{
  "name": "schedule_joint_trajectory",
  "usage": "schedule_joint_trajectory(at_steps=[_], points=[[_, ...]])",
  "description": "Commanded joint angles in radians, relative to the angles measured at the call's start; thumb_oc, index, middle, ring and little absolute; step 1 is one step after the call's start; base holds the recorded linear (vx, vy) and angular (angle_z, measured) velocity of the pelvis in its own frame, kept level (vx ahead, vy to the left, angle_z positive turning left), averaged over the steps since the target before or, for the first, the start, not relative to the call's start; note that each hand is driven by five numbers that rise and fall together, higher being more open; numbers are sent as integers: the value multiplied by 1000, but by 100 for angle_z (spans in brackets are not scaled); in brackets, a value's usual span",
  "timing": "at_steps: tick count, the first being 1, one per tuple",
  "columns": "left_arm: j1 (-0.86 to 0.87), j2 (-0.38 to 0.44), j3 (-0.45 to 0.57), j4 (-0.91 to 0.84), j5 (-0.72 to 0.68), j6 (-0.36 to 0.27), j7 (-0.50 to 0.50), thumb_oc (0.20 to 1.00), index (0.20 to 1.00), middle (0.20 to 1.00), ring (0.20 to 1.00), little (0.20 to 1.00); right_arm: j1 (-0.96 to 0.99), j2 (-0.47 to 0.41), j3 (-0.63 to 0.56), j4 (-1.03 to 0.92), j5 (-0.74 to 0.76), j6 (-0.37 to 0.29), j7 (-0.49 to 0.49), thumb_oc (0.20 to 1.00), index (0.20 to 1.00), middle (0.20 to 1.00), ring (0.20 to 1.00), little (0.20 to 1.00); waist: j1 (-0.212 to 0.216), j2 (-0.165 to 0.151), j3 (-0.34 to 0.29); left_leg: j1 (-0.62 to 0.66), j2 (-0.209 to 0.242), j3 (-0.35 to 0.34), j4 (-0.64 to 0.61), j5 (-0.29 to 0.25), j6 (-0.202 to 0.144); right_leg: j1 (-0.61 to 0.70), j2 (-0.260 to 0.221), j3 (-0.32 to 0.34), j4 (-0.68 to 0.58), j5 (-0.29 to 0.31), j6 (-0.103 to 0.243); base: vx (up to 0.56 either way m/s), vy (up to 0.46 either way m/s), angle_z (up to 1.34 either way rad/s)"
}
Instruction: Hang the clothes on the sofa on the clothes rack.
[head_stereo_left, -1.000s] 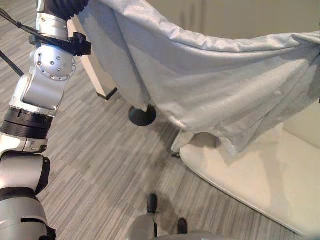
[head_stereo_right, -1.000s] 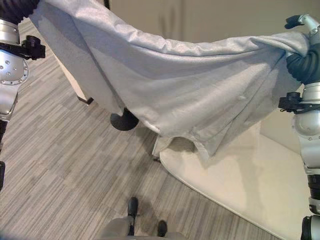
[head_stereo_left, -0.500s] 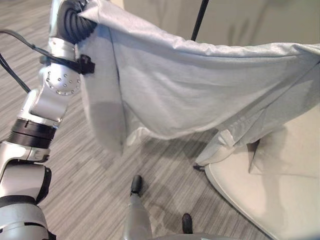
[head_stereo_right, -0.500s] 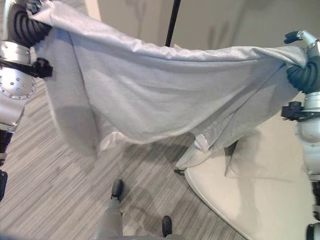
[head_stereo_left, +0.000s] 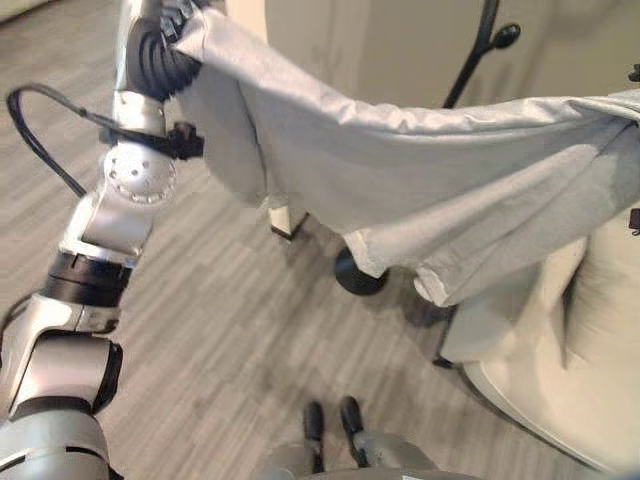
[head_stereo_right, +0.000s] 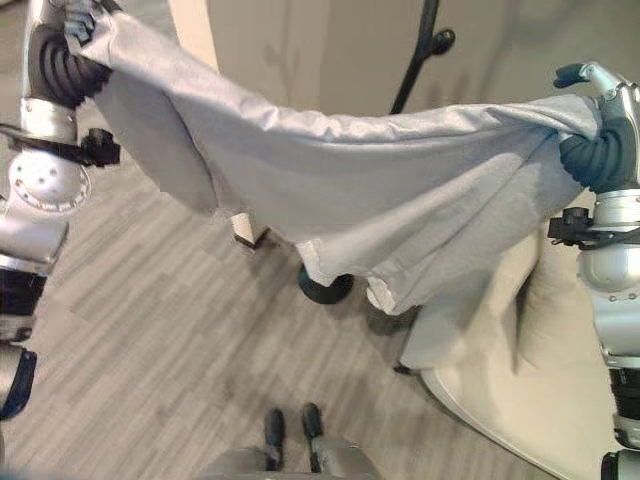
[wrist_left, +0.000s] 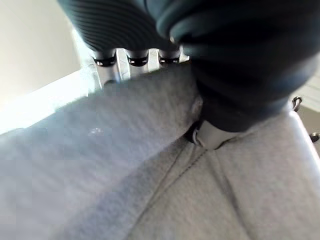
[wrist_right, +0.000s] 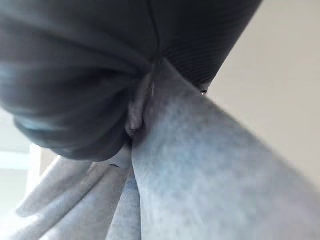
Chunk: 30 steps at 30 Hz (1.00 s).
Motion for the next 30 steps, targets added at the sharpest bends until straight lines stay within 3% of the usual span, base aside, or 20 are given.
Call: schedule_joint_trajectory(at_steps=[1, 10, 13, 15, 18, 21, 24, 25, 27, 30], points=[[-100, -4, -6, -10, 11, -32, 12, 200, 200, 200, 200, 200, -74, -50, -47, 7, 18, -16, -9, 200, 200, 200, 200, 200, 27, -10, -70, 75, 52, -24, -52, -48, -118, 120, 13, -17, -24, -63, 100, 30, -10, 21], [-49, -13, 15, -23, 10, -31, -15, 200, 200, 200, 200, 200, -24, -38, -74, 12, 26, -25, 3, 200, 200, 200, 200, 200, 16, 4, -86, 146, 72, -5, -50, -64, -125, 171, 17, -44, -11, -101, 73, 68, -61, 3], [-38, -18, 24, -33, 12, -33, -18, 200, 200, 200, 200, 200, -13, -27, -84, 12, 31, -35, -5, 200, 200, 200, 200, 200, 16, -6, -69, 133, 77, -3, 27, -86, -131, 177, 19, -48, 4, -104, 65, 5, -81, -10], [-27, -21, 37, -48, 15, -36, -23, 200, 200, 200, 200, 200, 16, -10, -115, -7, 31, -48, -4, 200, 200, 200, 200, 200, 19, -21, -45, 68, 82, -19, 160, -116, -136, 180, 16, -47, 22, -106, 52, -48, -105, -7], [-22, -26, 41, -55, 11, -41, -18, 200, 200, 200, 200, 200, 24, -1, -127, -8, 31, -53, -22, 200, 200, 200, 200, 200, 21, -30, -27, 3, 94, -56, 229, -117, -139, 176, 3, -45, 25, -110, 46, -43, -22, 1], [-10, -20, 56, -67, 17, -43, -11, 200, 200, 200, 200, 200, 51, 8, -160, -14, 16, -54, -35, 200, 200, 200, 200, 200, 19, -23, -40, -13, 110, -101, 159, -91, -143, 177, -3, -47, 17, -114, 55, 63, 61, -9], [-5, -12, 59, -79, 16, -48, -5, 200, 200, 200, 200, 200, 47, 5, -162, -6, 19, -55, -49, 200, 200, 200, 200, 200, 35, -22, -38, -61, 99, -150, 72, -17, -153, 191, -7, -26, -1, -120, 62, 87, 123, -23], [5, -15, 60, -93, 15, -52, 4, 200, 200, 200, 200, 200, 31, -2, -157, 29, 26, -50, -77, 200, 200, 200, 200, 200, 57, -20, -25, -111, 96, -157, 15, 35, -163, 215, -7, -6, -11, -135, 66, 86, 171, -59], [23, -17, 79, -103, 26, -48, -1, 200, 200, 200, 200, 200, 47, 7, -161, 37, 18, -41, -64, 200, 200, 200, 200, 200, 51, -9, -56, -69, 105, -117, -52, 51, -164, 224, -10, 10, -19, -148, 81, 149, 202, -71], [22, -16, 71, -98, 23, -51, 2, 200, 200, 200, 200, 200, 42, 11, -158, 40, 20, -39, -68, 200, 200, 200, 200, 200, 48, -6, -72, -51, 104, -91, -52, 48, -166, 214, -32, 8, -26, -147, 94, 117, 151, -63]])
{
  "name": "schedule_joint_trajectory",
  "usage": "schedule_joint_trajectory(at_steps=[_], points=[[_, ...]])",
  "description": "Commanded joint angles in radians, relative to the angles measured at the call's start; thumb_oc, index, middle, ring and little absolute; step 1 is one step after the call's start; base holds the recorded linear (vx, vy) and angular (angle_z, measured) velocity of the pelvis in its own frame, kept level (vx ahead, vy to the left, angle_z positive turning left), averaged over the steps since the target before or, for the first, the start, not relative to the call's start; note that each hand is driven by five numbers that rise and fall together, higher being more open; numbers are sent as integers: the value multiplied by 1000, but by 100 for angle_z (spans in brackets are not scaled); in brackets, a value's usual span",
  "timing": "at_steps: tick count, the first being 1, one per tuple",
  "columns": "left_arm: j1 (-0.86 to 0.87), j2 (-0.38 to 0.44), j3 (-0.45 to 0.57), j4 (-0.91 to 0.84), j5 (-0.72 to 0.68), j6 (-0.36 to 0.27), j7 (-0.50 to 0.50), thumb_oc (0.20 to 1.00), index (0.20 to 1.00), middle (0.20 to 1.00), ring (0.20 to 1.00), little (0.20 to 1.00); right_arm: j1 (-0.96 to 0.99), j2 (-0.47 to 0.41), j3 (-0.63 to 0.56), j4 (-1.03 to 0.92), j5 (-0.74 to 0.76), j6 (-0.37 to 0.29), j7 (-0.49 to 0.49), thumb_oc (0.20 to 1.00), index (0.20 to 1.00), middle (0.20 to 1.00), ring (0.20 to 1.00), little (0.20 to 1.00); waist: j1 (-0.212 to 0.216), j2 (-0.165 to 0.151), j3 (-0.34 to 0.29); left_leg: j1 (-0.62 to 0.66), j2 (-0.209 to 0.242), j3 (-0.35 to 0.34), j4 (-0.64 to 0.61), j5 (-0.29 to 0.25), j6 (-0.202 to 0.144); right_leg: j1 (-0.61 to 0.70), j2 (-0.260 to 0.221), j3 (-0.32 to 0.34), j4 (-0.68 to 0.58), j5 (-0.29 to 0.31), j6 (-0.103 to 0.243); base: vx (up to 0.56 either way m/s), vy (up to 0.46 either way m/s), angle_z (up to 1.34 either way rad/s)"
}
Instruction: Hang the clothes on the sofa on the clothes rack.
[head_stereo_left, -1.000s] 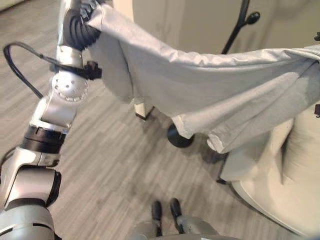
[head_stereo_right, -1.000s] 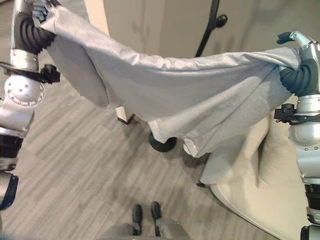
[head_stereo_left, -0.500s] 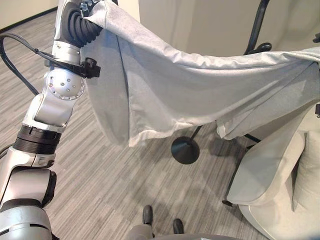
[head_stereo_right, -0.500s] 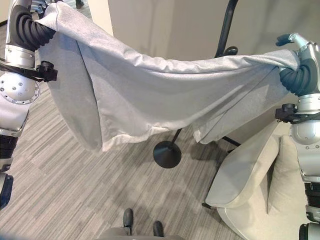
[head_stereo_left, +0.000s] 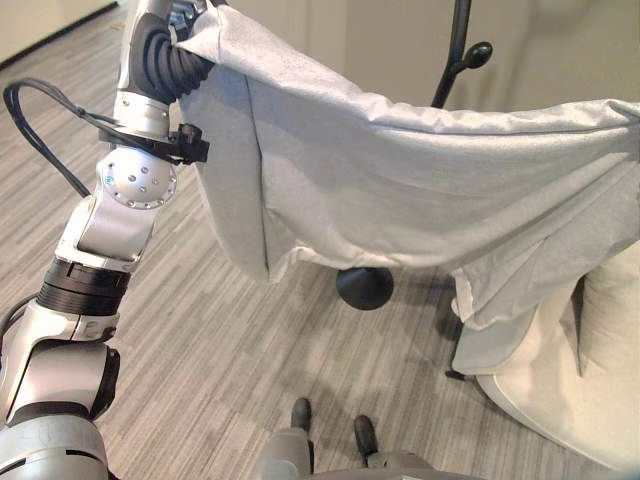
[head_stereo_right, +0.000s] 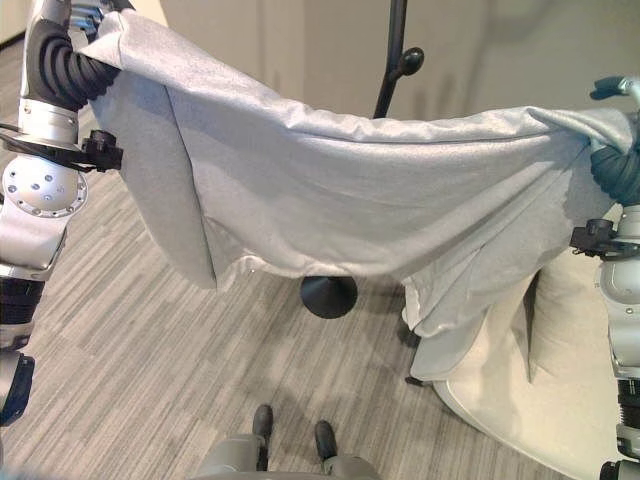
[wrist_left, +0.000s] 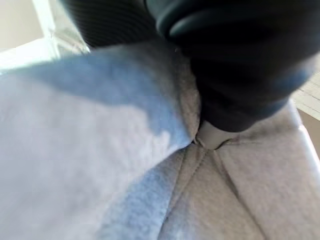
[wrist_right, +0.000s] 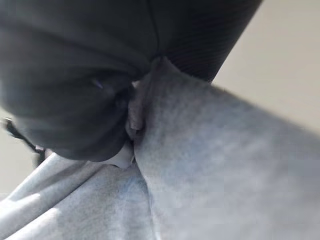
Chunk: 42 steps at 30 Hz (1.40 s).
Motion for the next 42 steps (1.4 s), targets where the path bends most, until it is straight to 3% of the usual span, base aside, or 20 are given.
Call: schedule_joint_trajectory(at_steps=[1, 11, 13, 16, 18, 19, 23, 31, 42], points=[[-46, 0, 57, 2, 17, -36, 44, 200, 200, 200, 200, 200, -28, -43, -32, -25, 19, -18, -51, 200, 200, 200, 200, 200, 18, -45, -117, 12, -2, 33, -29, -72, -83, 89, -9, -114, 7, -119, 136, 112, 169, -42], [-101, 61, 36, 29, 7, -38, 83, 200, 200, 200, 200, 200, -146, -66, 47, -2, 11, -7, -71, 200, 200, 200, 200, 200, 49, -51, -118, 36, -17, 111, -29, -105, -50, 54, -83, -97, -9, -73, 200, 77, 135, -27], [-114, 96, 39, 17, 4, -32, 91, 200, 200, 200, 200, 200, -197, -74, 81, 2, 3, -2, -72, 200, 200, 200, 200, 200, 58, -43, -102, 50, -19, 121, -28, -121, -35, 22, -96, -109, 94, -54, 215, 70, 124, -24], [-125, 117, 51, 25, 5, -27, 103, 200, 200, 200, 200, 200, -229, -68, 112, 2, 1, -5, -67, 200, 200, 200, 200, 200, 79, -41, -91, 71, -4, 129, -29, -132, -38, -19, -104, -155, 93, -35, 215, 40, -16, -21], [-118, 118, 50, 27, 14, -23, 104, 200, 200, 200, 200, 200, -236, -90, 109, 13, -19, 5, -83, 200, 200, 200, 200, 200, 72, -40, -90, 79, -9, 134, -29, -142, -40, -37, -101, -190, 53, -26, 211, 50, -13, -25], [-112, 112, 56, 24, 5, -18, 87, 200, 200, 200, 200, 200, -219, -92, 103, 2, -15, 9, -43, 200, 200, 200, 200, 200, 62, -39, -89, 84, -13, 130, -29, -141, -39, -38, -103, -200, 45, -24, 210, 46, -29, -23], [-118, 96, 54, 20, 8, -34, 94, 200, 200, 200, 200, 200, -236, -97, 111, -9, 4, -8, -46, 200, 200, 200, 200, 200, 52, -44, -98, 97, -8, 137, -29, -144, -53, -36, -97, -221, -9, 13, 215, 55, -42, 15], [-95, 78, 68, 33, -11, -35, 96, 200, 200, 200, 200, 200, -241, -99, 129, -26, 11, -11, -21, 200, 200, 200, 200, 200, 54, -42, -107, 133, -9, 139, -29, -158, -55, 27, -93, -246, -43, 0, 198, 54, -15, 0], [-31, 63, 164, -89, 33, -53, 150, 200, 200, 200, 200, 200, -221, -1, 11, -130, -93, -21, -153, 200, 200, 200, 200, 200, 63, -27, -137, 146, -13, 141, -29, -171, -48, 56, -100, -261, -46, -20, 193, 39, 11, 1]])
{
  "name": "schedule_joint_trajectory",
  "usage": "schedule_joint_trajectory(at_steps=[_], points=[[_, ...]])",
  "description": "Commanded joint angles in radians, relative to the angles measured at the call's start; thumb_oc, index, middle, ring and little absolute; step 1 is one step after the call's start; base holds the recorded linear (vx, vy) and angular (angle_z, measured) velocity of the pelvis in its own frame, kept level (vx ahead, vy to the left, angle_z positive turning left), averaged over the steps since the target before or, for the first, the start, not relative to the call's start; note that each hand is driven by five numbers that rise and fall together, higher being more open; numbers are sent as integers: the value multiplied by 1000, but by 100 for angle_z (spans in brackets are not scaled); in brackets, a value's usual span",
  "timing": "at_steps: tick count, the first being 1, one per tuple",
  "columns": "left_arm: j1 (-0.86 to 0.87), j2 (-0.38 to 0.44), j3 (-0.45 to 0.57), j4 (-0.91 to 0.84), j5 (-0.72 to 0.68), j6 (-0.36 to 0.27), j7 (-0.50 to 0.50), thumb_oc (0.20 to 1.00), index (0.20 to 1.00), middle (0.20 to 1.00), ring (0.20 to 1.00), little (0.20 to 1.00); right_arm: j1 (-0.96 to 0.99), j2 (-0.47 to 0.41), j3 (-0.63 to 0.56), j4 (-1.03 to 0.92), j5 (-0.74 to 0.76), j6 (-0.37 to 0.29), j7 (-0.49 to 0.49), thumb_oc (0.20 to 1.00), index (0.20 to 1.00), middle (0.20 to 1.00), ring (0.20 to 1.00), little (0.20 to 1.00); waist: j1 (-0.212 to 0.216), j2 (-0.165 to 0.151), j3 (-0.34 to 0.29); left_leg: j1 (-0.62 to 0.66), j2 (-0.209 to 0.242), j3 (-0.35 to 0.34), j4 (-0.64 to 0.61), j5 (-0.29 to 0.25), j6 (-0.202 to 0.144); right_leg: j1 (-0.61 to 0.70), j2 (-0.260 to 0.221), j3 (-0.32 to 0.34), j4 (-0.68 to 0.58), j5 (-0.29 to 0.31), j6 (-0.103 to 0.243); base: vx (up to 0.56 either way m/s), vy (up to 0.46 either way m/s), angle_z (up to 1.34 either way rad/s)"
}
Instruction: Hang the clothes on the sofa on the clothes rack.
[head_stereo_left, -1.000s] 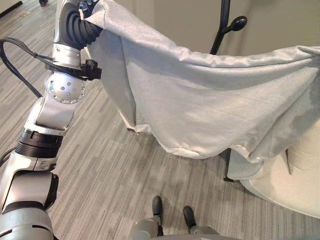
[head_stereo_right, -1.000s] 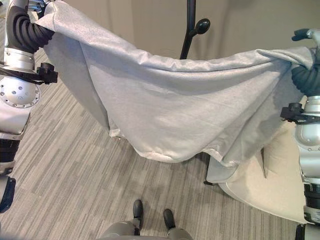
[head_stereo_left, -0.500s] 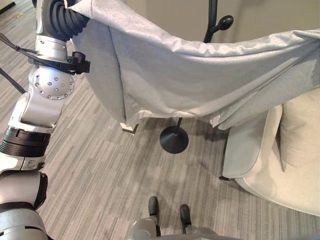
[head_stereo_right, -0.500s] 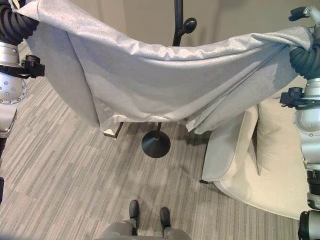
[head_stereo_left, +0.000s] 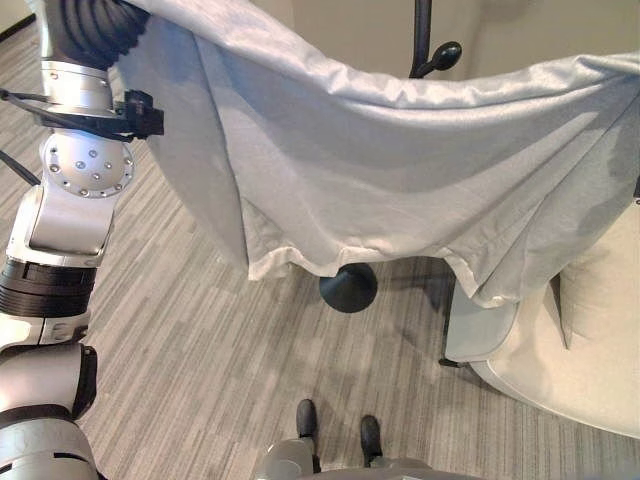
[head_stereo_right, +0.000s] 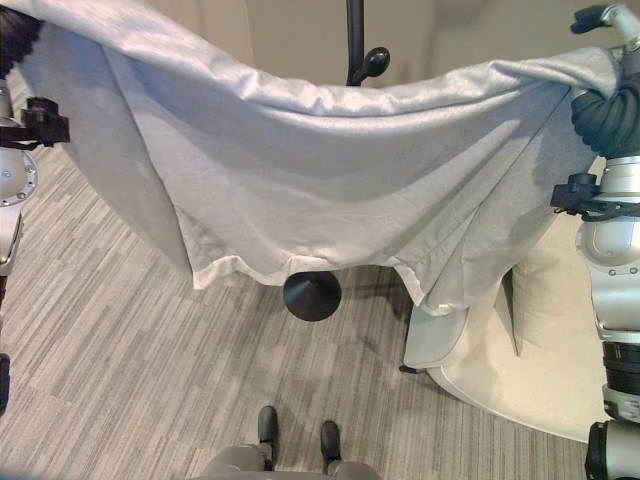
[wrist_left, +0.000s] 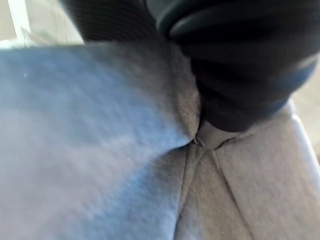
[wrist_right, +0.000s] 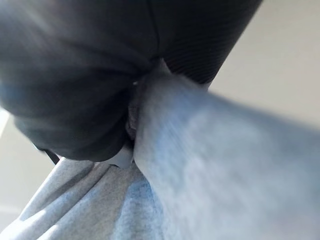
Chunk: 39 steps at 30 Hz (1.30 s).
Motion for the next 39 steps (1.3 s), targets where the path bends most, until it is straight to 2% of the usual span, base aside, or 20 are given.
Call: schedule_joint_trajectory(at_steps=[1, 4, 5, 6, 8, 9, 10, 12, 13, 14, 17, 18, 19, 22, 26, 28, 30, 32, 39], points=[[-43, -1, 3, -7, 31, -52, 63, 200, 200, 200, 200, 200, -31, -27, -85, -34, -24, -31, -107, 200, 200, 200, 200, 200, 33, -1, -127, 70, -4, 2, 0, -130, -87, 52, -59, -77, 2, -44, 105, 0, 0, 0], [-100, 30, -25, 4, 22, -54, 79, 200, 200, 200, 200, 200, -82, -72, -71, -10, -25, -20, -142, 200, 200, 200, 200, 200, 35, -2, -135, 71, -3, 5, 0, -132, -88, 53, -61, -76, 2, -46, 106, 39, 19, 0], [-138, 47, -52, 18, 16, -52, 83, 200, 200, 200, 200, 200, -114, -109, -55, 16, -18, -10, -152, 200, 200, 200, 200, 200, 36, -2, -138, 70, -3, 6, 0, -132, -89, 52, -62, -77, 1, -46, 107, 38, 15, 0], [-235, 80, -127, 69, 0, -49, 87, 200, 200, 200, 200, 200, -190, -185, 2, 98, 6, 9, -165, 200, 200, 200, 200, 200, 39, -4, -141, 68, -2, 9, 0, -131, -91, 51, -63, -78, 1, -45, 110, 38, 13, 0], [-281, 97, -166, 99, -4, -44, 88, 200, 200, 200, 200, 200, -231, -219, 37, 141, 23, 17, -167, 200, 200, 200, 200, 200, 41, -7, -141, 67, -1, 8, 0, -131, -92, 51, -63, -79, 1, -44, 111, 0, 0, 0], [-392, 124, -264, 174, -10, -30, 88, 200, 200, 200, 200, 200, -312, -281, 116, 225, 57, 35, -168, 200, 200, 200, 200, 200, 44, -7, -144, 65, -1, 9, 0, -128, -92, 50, -62, -79, 1, -42, 113, 0, 0, 0], [-452, 126, -317, 213, -22, -27, 88, 200, 200, 200, 200, 200, -369, -304, 168, 270, 75, 39, -169, 200, 200, 200, 200, 200, 46, -12, -143, 62, -1, 10, 0, -127, -93, 48, -62, -80, 1, -40, 115, 0, 0, 0], [-514, 133, -372, 265, -37, -27, 88, 200, 200, 200, 200, 200, -443, -322, 233, 328, 97, 44, -167, 200, 200, 200, 200, 200, 46, -14, -142, 59, 1, 11, 0, -125, -93, 45, -62, -80, 1, -38, 117, 0, 0, 0], [-623, 135, -478, 345, -55, -11, 80, 200, 200, 200, 200, 200, -544, -357, 343, 405, 123, 64, -152, 200, 200, 200, 200, 200, 55, -22, -144, 52, 3, 9, 0, -121, -95, 39, -60, -80, 1, -35, 119, 0, 0, 0], [-650, 136, -498, 364, -61, -14, 82, 200, 200, 200, 200, 200, -582, -357, 374, 426, 128, 61, -155, 200, 200, 200, 200, 200, 53, -24, -141, 50, 3, 10, 0, -121, -96, 37, -60, -78, 1, -35, 119, 16, -15, -3], [-833, 115, -674, 532, -102, -10, 69, 200, 200, 200, 200, 200, -833, -364, 627, 586, 171, 77, -130, 200, 200, 200, 200, 200, 51, -34, -133, 31, 7, 10, 0, -110, -101, 19, -56, -76, 1, -27, 124, 0, 0, 0], [-862, 108, -712, 576, -121, -8, 60, 200, 200, 200, 200, 200, -885, -357, 687, 628, 186, 84, -115, 200, 200, 200, 200, 200, 52, -40, -129, 23, 7, 9, 0, -105, -104, 13, -53, -75, 1, -22, 125, 0, 0, 0], [-934, 100, -781, 658, -138, -2, 51, 200, 200, 200, 200, 200, -1033, -326, 836, 730, 217, 88, -98, 200, 200, 200, 200, 200, 49, -38, -121, 4, 8, 7, 0, -98, -105, -3, -49, -72, 1, -16, 126, -21, -13, -4], [-1000, 83, -846, 738, -144, 2, 42, 200, 200, 200, 200, 200, -1152, -292, 964, 833, 239, 90, -81, 200, 200, 200, 200, 200, 48, -36, -111, -17, 10, 3, 0, -89, -108, -22, -44, -66, 1, -7, 126, 0, 0, 0], [-1099, 15, -958, 902, -157, 8, 21, 200, 200, 200, 200, 200, -1304, -193, 1152, 1056, 271, 107, -29, 200, 200, 200, 200, 200, 50, -41, -82, -70, 16, -8, 0, -68, -116, -70, -34, -64, 1, 12, 126, -40, -19, 0], [-1120, 6, -978, 930, -155, 10, 21, 200, 200, 200, 200, 200, -1331, -171, 1188, 1096, 267, 110, -21, 200, 200, 200, 200, 200, 50, -41, -74, -86, 17, -12, 0, -62, -118, -85, -32, -64, 1, 17, 126, -50, -12, 0], [-1151, -54, -1018, 1009, -151, 14, 16, 200, 200, 200, 200, 200, -1365, -107, 1254, 1229, 245, 131, -1, 200, 200, 200, 200, 200, 51, -44, -49, -130, 20, -22, 0, -46, -123, -128, -27, -69, 1, 33, 126, -63, -10, -1], [-1159, -74, -1029, 1037, -146, 17, 14, 200, 200, 200, 200, 200, -1371, -80, 1293, 1281, 205, 149, 15, 200, 200, 200, 200, 200, 53, -44, -40, -152, 19, -25, 0, -38, -126, -148, -24, -73, 1, 41, 126, -41, 3, 4], [-1158, -136, -1030, 1100, -138, 16, 4, 200, 200, 200, 200, 200, -1328, -5, 1321, 1375, 159, 158, 49, 200, 200, 200, 200, 200, 59, -33, 0, -217, 14, -37, 0, -17, -129, -213, -21, -78, 1, 60, 126, -42, 11, -2]])
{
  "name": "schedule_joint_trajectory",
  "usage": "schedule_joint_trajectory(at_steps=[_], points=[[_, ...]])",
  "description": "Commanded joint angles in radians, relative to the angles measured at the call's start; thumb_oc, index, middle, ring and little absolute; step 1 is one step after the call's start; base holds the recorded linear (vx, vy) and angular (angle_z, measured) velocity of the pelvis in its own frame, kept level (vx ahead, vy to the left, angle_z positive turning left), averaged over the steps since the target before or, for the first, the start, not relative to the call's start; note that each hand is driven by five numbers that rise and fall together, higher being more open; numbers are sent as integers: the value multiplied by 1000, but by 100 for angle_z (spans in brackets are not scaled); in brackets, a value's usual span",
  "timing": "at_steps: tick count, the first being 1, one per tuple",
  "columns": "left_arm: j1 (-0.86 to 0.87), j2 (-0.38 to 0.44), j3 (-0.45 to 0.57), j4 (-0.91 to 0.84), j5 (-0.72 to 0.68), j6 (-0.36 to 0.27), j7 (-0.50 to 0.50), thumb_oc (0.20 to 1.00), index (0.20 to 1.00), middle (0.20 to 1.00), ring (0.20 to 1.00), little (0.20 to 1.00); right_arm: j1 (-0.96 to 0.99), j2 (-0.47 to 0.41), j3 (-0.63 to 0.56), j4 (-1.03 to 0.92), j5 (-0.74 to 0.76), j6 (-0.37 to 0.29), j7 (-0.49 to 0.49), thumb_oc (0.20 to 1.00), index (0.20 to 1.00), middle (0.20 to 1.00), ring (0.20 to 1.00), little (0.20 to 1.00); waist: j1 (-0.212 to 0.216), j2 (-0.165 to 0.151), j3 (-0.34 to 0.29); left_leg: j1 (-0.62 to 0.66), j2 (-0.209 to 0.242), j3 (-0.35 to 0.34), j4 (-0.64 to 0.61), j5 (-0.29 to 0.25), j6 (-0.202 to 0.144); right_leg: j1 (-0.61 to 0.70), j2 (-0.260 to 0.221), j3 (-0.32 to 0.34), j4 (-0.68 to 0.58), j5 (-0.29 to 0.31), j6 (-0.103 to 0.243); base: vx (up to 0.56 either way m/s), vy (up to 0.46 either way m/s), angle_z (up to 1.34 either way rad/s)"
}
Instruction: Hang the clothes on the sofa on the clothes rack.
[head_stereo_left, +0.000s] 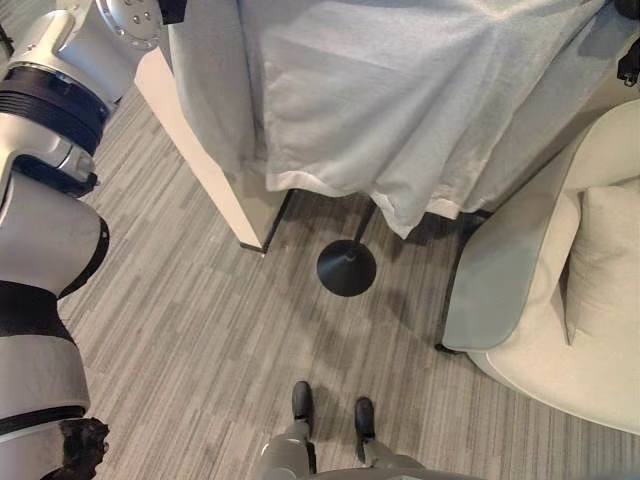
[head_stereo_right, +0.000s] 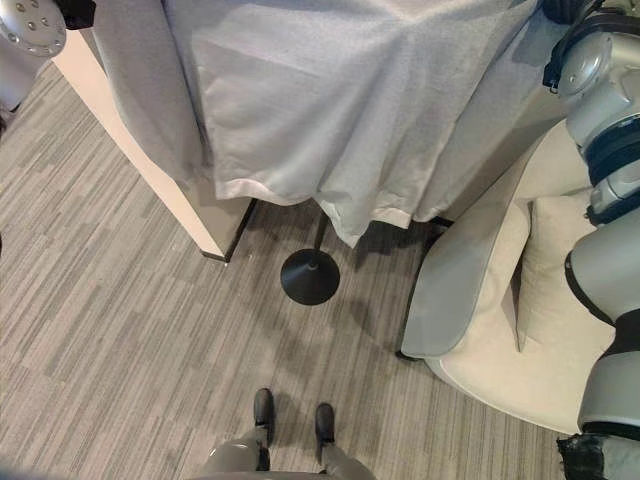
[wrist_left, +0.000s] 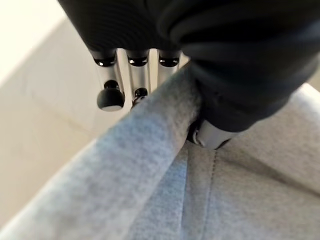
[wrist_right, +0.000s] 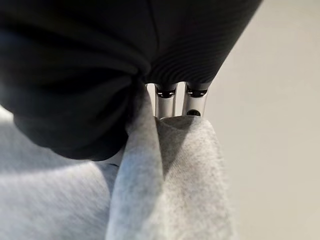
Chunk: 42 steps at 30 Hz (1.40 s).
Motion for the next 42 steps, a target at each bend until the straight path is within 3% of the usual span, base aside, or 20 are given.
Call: schedule_joint_trajectory(at_steps=[1, 11, 12, 26, 27, 28, 29, 42], points=[[-213, -37, -18, 86, -34, -10, 20, 200, 200, 200, 200, 200, -101, -42, -21, 83, -20, 17, 4, 200, 200, 200, 200, 200, 59, 13, 104, 5, -4, -37, -27, -17, -125, 2, -36, -50, 0, 26, 138, -34, 8, -7], [-61, -44, 93, 47, -39, -22, 22, 200, 200, 200, 200, 200, 123, 31, -133, 33, -18, -14, 16, 200, 200, 200, 200, 200, 76, 29, 142, -25, -21, -46, -27, -6, -117, -25, -39, -53, 0, 34, 138, -11, 14, -11], [42, -65, 150, 23, -30, -24, 17, 200, 200, 200, 200, 200, 225, 86, -203, -4, 5, -33, 16, 200, 200, 200, 200, 200, 82, 34, 154, -22, -24, -49, -27, -7, -113, -22, -41, -55, 0, 30, 138, 0, 0, 0], [336, -177, 352, -56, -131, -53, -2, 200, 200, 200, 200, 200, 432, 186, -370, -54, 41, -52, -14, 200, 200, 200, 200, 200, 91, 40, 182, -12, -27, -62, -27, -4, -111, -9, -39, -65, 0, 14, 128, -3, -6, 3], [356, -188, 368, -65, -159, -60, -10, 1000, 1000, 1000, 1000, 1000, 442, 192, -392, -77, 58, -58, -19, 432, 432, 432, 432, 432, 89, 40, 182, -10, -28, -63, -27, -4, -111, -7, -38, -65, 0, 12, 127, 0, 0, 0], [356, -188, 368, -66, -160, -60, -10, 1000, 1000, 1000, 1000, 1000, 443, 191, -392, -77, 58, -57, -19, 796, 796, 796, 796, 796, 90, 40, 182, -10, -28, -63, -27, -4, -111, -7, -38, -65, 0, 12, 127, 0, 0, 0], [362, -194, 372, -64, -173, -61, -18, 1000, 1000, 1000, 1000, 1000, 453, 193, -403, -82, 69, -62, -19, 1000, 1000, 1000, 1000, 1000, 89, 41, 182, -8, -27, -64, -27, -4, -111, -6, -37, -66, 0, 11, 126, 0, 0, 0], [423, -181, 412, -92, -192, -65, -46, 1000, 1000, 1000, 1000, 1000, 512, 169, -486, -168, 132, -85, -29, 1000, 1000, 1000, 1000, 1000, 81, 38, 179, 6, -20, -63, -27, -8, -113, 6, -33, -70, 0, -1, 121, -1, 0, 0]])
